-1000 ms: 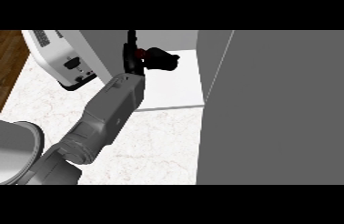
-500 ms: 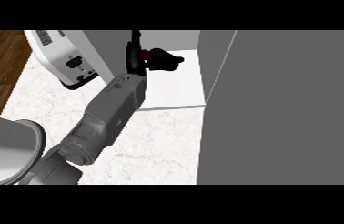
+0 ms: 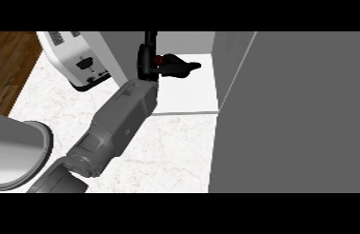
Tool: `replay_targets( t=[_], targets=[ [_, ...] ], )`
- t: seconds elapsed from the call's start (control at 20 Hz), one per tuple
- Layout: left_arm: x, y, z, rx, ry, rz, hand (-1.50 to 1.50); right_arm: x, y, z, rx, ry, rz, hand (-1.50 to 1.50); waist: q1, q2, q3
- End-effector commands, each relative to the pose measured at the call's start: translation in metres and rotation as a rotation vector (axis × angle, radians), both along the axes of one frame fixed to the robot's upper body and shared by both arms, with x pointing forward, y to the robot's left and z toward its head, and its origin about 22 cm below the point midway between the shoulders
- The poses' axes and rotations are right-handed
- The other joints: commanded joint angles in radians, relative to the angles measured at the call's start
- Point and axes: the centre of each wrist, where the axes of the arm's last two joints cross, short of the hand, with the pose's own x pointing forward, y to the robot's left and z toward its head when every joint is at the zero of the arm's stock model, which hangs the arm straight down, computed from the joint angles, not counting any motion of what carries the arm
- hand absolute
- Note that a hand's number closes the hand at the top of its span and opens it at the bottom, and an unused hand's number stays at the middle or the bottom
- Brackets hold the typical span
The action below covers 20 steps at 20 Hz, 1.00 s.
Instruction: Pick up the wine, place it into the cabinet and close the cabinet
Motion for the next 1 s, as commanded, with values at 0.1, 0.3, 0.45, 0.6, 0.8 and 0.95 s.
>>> replay_targets(
  t=[0.1, 0.3, 0.45, 0.6, 0.8, 0.95],
  targets=[
    [-0.010, 0.003, -0.009, -0.053, -0.040, -0.036, -1.50, -0.037, -0.014, 0.032, 0.032, -0.055, 0.020, -1.50, 0.028, -0.012, 0.000],
    [-0.010, -0.002, 0.011, -0.074, -0.060, -0.089, -1.50, -0.032, -0.011, 0.027, 0.041, -0.035, -0.019, -1.50, 0.048, -0.018, 0.000],
    [-0.024, -0.008, 0.001, -0.079, -0.062, -0.104, -1.50, -0.038, -0.010, 0.028, 0.049, -0.037, -0.022, -1.50, 0.052, -0.023, 0.000],
    [-0.038, -0.002, -0.006, -0.115, -0.063, -0.125, -1.50, -0.030, -0.014, 0.030, 0.040, -0.057, -0.040, -1.50, 0.053, -0.017, 0.000],
    [-0.057, 0.003, -0.001, -0.136, -0.060, -0.166, -1.50, -0.034, -0.009, 0.024, 0.057, -0.050, -0.021, -1.50, 0.048, -0.018, 0.001],
    [-0.080, 0.007, -0.008, -0.171, -0.042, -0.188, -1.50, -0.037, -0.004, 0.025, 0.037, -0.053, -0.020, -1.50, 0.044, -0.018, 0.000]
  ],
)
